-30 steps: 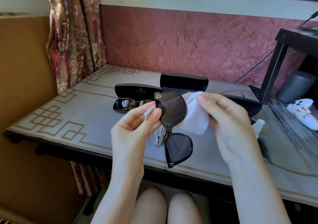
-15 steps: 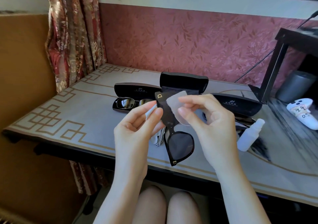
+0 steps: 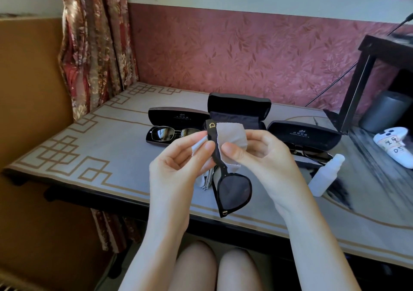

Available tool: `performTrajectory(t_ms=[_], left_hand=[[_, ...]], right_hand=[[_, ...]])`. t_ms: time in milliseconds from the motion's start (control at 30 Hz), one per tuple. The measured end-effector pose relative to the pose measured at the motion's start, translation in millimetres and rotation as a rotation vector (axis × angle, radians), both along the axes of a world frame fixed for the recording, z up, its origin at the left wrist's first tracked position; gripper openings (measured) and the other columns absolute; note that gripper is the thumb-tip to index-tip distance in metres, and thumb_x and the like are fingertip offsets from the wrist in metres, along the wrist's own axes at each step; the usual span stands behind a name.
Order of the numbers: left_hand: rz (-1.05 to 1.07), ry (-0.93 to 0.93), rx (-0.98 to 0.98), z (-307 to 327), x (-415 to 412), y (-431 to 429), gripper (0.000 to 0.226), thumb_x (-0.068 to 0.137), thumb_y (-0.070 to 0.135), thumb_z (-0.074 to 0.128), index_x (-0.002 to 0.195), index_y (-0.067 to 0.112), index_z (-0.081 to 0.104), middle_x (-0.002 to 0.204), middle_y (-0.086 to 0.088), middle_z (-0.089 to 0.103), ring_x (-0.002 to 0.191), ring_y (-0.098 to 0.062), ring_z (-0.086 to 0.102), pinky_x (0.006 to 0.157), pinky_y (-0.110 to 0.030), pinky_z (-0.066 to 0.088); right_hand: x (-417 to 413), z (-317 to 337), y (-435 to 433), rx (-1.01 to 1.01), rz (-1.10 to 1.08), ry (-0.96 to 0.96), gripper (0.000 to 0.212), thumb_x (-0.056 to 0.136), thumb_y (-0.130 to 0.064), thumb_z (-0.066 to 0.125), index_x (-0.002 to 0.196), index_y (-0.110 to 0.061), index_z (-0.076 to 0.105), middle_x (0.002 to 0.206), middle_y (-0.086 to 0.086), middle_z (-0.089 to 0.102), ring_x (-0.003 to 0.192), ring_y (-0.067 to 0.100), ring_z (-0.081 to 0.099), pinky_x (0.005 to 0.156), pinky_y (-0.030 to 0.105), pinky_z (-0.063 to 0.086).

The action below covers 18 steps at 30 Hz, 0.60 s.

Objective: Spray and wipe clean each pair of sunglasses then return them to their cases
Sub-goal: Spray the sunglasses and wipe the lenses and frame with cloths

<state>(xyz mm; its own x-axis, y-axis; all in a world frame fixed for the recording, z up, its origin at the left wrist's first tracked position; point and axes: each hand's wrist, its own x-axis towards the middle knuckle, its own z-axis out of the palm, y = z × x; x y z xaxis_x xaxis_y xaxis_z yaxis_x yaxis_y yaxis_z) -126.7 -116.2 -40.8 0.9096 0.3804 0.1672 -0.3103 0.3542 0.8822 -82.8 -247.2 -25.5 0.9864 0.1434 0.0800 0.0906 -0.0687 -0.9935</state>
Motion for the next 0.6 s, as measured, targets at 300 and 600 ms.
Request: performTrajectory(t_ms=[300, 600], left_hand=[[0.023, -0.029, 0.116, -4.1, 1.3, 1.3, 0.02, 0.076, 0.016, 0.068, 0.096, 0.016, 0.072, 0.093, 0.002, 0.076, 0.09, -0.011, 0.071, 0.074, -0.019, 0.055], [0.056, 0.047, 0.249, -15.0, 3.8, 12.5, 0.017, 0.092, 0.011, 0.058, 0.1, 0.019, 0.071, 0.092, 0.0, 0.075, 0.088, -0.013, 0.071, 0.084, -0.029, 0.057]], right_hand=[[0.4, -2.0, -1.9, 0.049, 0.129, 0.017, 0.037, 0.065, -0.032, 0.075, 0.097, -0.014, 0.076, 0.092, -0.001, 0.078, 0.091, 0.012, 0.073, 0.086, 0.022, 0.054], [-1.3, 2.2, -6.6, 0.22, 0.143, 0.03, 0.021, 0.067, -0.022, 0.071, 0.083, -0.008, 0.073, 0.081, -0.002, 0.074, 0.086, 0.009, 0.068, 0.088, 0.02, 0.046]])
